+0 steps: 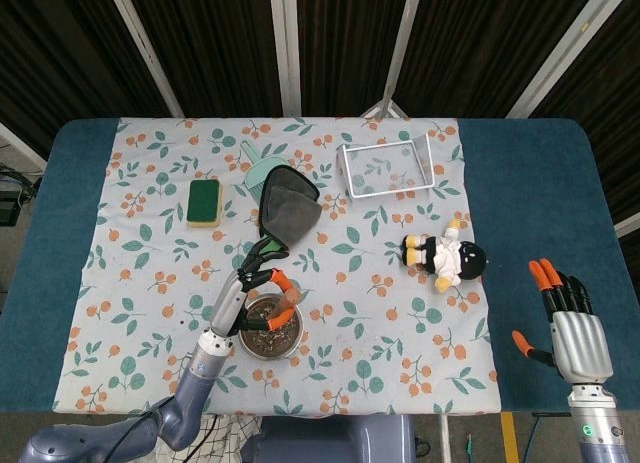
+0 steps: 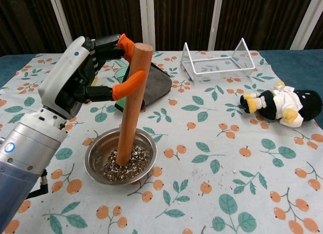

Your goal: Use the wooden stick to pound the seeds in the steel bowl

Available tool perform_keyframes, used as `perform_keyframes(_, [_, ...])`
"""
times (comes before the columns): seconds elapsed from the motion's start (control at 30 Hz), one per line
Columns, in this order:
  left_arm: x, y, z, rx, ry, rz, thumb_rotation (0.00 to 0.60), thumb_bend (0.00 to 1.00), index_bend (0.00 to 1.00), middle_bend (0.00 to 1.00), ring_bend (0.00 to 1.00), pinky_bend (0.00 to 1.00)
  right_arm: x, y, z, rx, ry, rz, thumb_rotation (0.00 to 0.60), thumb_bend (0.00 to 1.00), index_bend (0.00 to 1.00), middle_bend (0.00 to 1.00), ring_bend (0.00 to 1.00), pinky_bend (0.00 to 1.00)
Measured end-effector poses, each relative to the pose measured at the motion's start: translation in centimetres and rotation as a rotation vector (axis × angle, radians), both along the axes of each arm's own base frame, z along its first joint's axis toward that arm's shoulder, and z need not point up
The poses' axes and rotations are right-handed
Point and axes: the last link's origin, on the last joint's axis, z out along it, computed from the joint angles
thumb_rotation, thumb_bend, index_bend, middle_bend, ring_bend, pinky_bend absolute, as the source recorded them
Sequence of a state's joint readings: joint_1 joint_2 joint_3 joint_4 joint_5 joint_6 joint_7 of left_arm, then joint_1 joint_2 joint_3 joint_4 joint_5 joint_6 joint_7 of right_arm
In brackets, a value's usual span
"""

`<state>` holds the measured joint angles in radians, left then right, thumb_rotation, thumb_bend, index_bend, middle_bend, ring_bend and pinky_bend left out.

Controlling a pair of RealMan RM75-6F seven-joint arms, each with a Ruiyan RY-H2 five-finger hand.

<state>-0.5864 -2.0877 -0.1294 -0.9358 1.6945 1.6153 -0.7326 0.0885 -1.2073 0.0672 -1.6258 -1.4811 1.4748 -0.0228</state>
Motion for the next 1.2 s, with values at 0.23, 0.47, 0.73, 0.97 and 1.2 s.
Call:
perform_keyframes(0.23, [-0.9, -0.8, -0.4, -0.016, 0.002, -0.01, 0.6, 0.7, 0.65, 0.75, 0.22, 0.03, -0.1, 0.2, 0.0, -0.004, -0.003, 0.0, 0.6, 0.27, 0.0, 0.0, 0.0, 0.0])
perform_keyframes(0.47, [-0.5, -0.8, -0.1, -0.001, -0.02, -0.029, 0.6, 0.7, 0.65, 0.75, 0.22, 0.03, -0.1, 0.1, 0.0, -0.008, -0.004, 0.004, 0.6, 0.27, 0.0, 0.0, 0.0, 0.0])
perform_keyframes(0.73, [0.3, -0.7, 1.1, 0.031, -0.066, -0.053, 0.6, 0.7, 0.65, 0.75, 0.22, 0.03, 0.1, -0.3, 0.1, -0.007, -0.006, 0.004, 0.6, 0.27, 0.0, 0.0, 0.0, 0.0])
perform_keyframes(0.97, [-2.2, -2.3, 1.7, 0.018, -0.105, -0.037, 0.6, 0.69, 0.65, 0.75, 0.22, 0.05, 0.2, -0.5, 0.2, -0.006, -0.008, -0.002, 0.6, 0.27, 0.0, 0.0, 0.0, 0.0])
perform_keyframes(1.2, [-4.4, -3.2, 1.9, -0.003, -0.138, -0.033, 0.6, 0.69, 0.65, 0.75, 0.22, 0.06, 0.0, -0.2, 0.0, -0.005, -0.005, -0.007, 0.6, 0.27, 0.0, 0.0, 0.0, 0.0])
